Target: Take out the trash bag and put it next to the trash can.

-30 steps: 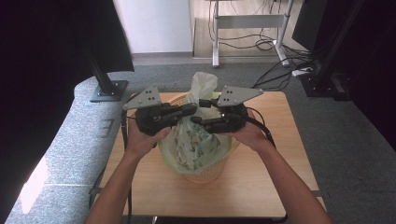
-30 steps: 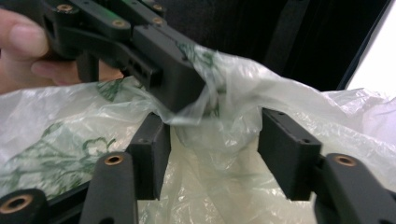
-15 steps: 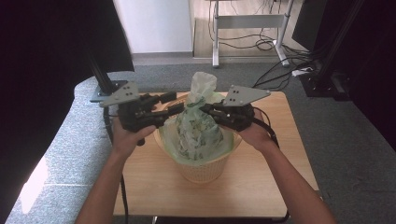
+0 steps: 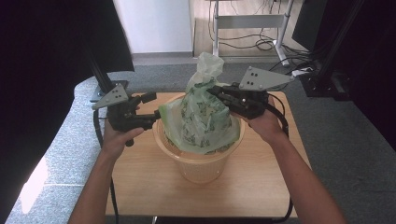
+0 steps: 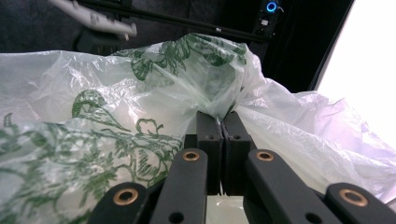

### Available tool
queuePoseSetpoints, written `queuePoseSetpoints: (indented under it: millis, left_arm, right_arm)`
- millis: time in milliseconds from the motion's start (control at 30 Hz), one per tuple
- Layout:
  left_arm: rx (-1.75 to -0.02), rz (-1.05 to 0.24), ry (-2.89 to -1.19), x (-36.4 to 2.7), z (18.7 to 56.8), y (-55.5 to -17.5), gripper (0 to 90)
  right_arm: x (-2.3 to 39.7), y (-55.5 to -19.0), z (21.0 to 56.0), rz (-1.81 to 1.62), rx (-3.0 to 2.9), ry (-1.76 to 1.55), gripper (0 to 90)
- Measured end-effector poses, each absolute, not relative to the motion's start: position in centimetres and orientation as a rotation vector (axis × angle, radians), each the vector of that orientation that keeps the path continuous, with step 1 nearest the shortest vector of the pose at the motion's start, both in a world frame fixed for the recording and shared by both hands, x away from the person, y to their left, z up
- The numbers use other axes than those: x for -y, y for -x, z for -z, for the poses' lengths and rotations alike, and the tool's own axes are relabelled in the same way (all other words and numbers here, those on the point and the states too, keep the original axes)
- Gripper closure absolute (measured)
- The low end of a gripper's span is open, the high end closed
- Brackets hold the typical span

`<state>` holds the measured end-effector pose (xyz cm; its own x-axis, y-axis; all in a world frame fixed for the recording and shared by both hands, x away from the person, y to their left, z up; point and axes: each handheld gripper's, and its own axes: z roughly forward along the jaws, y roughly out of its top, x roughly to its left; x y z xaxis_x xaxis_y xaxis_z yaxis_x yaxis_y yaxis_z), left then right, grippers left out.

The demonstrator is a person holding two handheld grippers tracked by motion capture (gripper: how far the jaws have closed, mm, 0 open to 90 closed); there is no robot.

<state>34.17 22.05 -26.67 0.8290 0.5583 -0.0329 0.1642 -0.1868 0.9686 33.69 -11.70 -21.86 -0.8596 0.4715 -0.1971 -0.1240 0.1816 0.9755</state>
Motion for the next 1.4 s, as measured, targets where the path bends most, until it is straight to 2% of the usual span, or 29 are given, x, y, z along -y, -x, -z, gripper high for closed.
queuePoseSetpoints:
  millis: [333,500,733,900,1033,1100,1133,1167,1200,1233,1333,1400]
  left_arm:
    - [-0.448,-0.349,-1.815,-19.1,27.4,-33.7,14.1]
    - [-0.420,-0.354,-1.822,-16.9,27.4,-33.3,13.1]
    - [-0.386,-0.344,-1.815,-15.0,27.2,-33.1,19.5]
    - [-0.379,-0.351,-1.799,-14.6,27.2,-33.0,32.5]
    - [-0.390,-0.334,-1.755,-15.0,27.1,-33.0,59.5]
    - [-0.397,-0.301,-1.746,-15.3,27.1,-33.2,78.4]
    - [-0.404,-0.290,-1.740,-15.3,27.1,-33.2,78.4]
    - [-0.407,-0.285,-1.739,-15.4,27.1,-33.3,85.3]
    - [-0.411,-0.277,-1.747,-15.5,27.1,-33.3,85.3]
    - [-0.414,-0.267,-1.745,-15.5,27.1,-33.4,87.4]
    - [-0.414,-0.246,-1.748,-15.8,27.0,-33.4,89.6]
    - [-0.418,-0.241,-1.750,-16.1,27.0,-33.5,89.7]
  right_arm:
    - [10.9,-33.3,20.9,-1.731,-2.001,-0.326,88.0]
    - [9.2,-32.7,20.7,-1.736,-2.016,-0.292,88.0]
    - [6.3,-31.5,20.6,-1.667,-2.094,-0.199,88.0]
    - [5.0,-31.1,20.8,-1.648,-2.125,-0.161,88.1]
    - [4.6,-30.9,20.9,-1.646,-2.140,-0.152,87.9]
    - [4.7,-30.8,20.9,-1.649,-2.139,-0.149,87.2]
    - [4.7,-30.8,20.9,-1.649,-2.139,-0.149,87.2]
    - [4.9,-30.8,20.9,-1.659,-2.142,-0.153,81.8]
    - [4.9,-30.8,20.9,-1.659,-2.142,-0.153,81.8]
    - [5.0,-30.8,20.9,-1.666,-2.142,-0.154,77.3]
    - [5.7,-30.8,20.8,-1.678,-2.095,-0.189,55.0]
    - [6.6,-30.7,20.7,-1.702,-2.054,-0.222,47.7]
